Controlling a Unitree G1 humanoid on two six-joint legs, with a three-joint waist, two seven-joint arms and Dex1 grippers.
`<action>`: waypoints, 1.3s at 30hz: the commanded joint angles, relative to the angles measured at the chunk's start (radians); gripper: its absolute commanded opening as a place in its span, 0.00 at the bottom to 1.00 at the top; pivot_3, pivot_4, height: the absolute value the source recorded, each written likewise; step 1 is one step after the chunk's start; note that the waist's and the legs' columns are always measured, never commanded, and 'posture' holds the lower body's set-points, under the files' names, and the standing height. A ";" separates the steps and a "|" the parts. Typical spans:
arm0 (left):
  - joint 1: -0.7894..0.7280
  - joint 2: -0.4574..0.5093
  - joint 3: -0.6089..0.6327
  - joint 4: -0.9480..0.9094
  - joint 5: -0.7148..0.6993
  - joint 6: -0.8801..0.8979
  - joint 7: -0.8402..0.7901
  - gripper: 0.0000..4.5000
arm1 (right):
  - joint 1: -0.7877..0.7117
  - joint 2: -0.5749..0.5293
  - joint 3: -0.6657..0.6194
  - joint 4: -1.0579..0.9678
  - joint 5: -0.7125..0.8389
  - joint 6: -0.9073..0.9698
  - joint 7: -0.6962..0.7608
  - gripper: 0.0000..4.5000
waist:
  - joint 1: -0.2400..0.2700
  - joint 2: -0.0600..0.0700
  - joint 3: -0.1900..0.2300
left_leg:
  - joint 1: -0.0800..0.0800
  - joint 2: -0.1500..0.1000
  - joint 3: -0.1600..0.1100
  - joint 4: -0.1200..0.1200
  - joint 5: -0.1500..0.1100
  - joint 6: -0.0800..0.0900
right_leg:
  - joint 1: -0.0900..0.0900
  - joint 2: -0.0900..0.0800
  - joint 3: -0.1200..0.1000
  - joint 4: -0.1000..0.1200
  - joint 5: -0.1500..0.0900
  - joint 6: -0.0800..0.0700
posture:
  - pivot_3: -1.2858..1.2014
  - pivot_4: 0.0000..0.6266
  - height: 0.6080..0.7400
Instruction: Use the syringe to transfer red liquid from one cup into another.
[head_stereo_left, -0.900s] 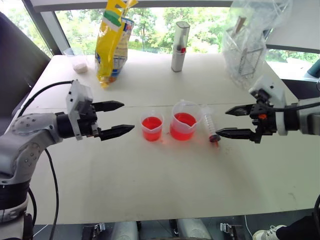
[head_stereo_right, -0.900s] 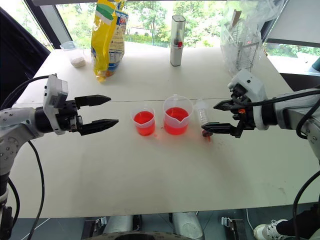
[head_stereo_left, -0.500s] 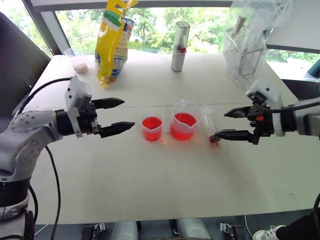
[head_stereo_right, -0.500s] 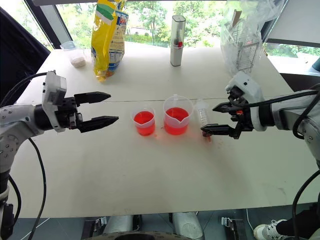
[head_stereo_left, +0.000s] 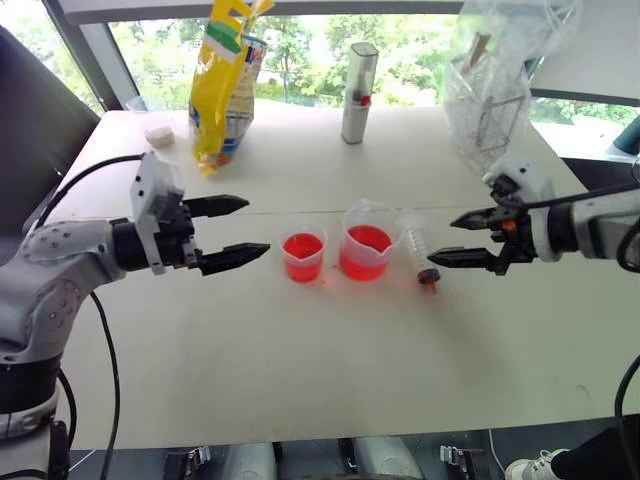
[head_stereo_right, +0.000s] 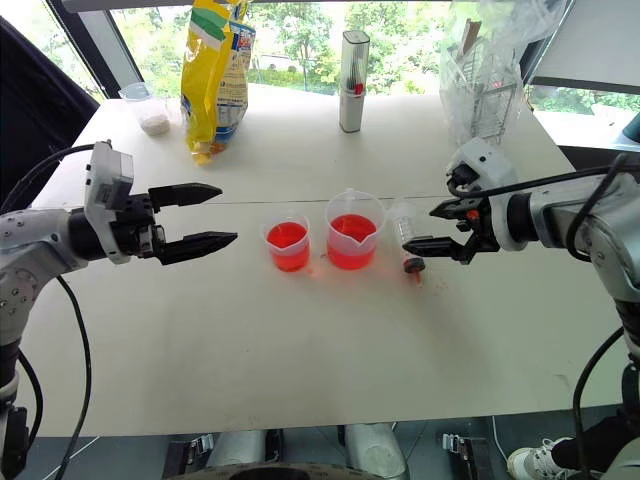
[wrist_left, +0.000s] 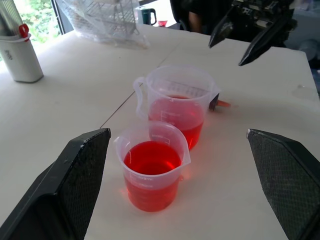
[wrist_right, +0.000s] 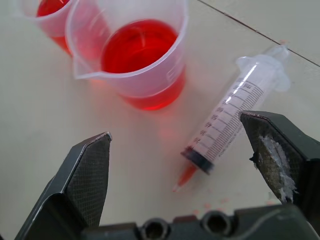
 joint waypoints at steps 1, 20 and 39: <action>-0.017 -0.001 0.003 -0.018 0.001 -0.014 0.006 1.00 | -0.090 0.073 0.047 0.111 -0.078 0.042 -0.080 1.00 | 0.001 0.000 0.000 | 0.000 0.000 0.000 0.000 0.000 0.000 | 0.000 0.000 0.000 0.000 0.000 0.000 | 0.52 0.24 1.00; 0.028 -0.024 0.018 -0.067 0.011 -0.029 0.075 1.00 | -0.343 0.442 0.254 0.787 -0.355 0.033 -0.180 1.00 | 0.001 0.000 0.000 | -0.004 -0.001 0.000 0.001 0.000 0.000 | -0.006 0.001 0.000 0.008 0.000 0.000 | 0.52 0.24 1.00; -0.020 -0.027 -0.013 -0.037 0.031 -0.059 0.080 1.00 | -0.334 0.467 0.189 0.778 -0.423 0.101 -0.156 0.30 | 0.001 0.000 -0.001 | -0.002 -0.001 0.000 0.002 0.000 0.000 | -0.006 0.002 0.000 0.010 0.000 0.000 | 0.52 0.24 1.00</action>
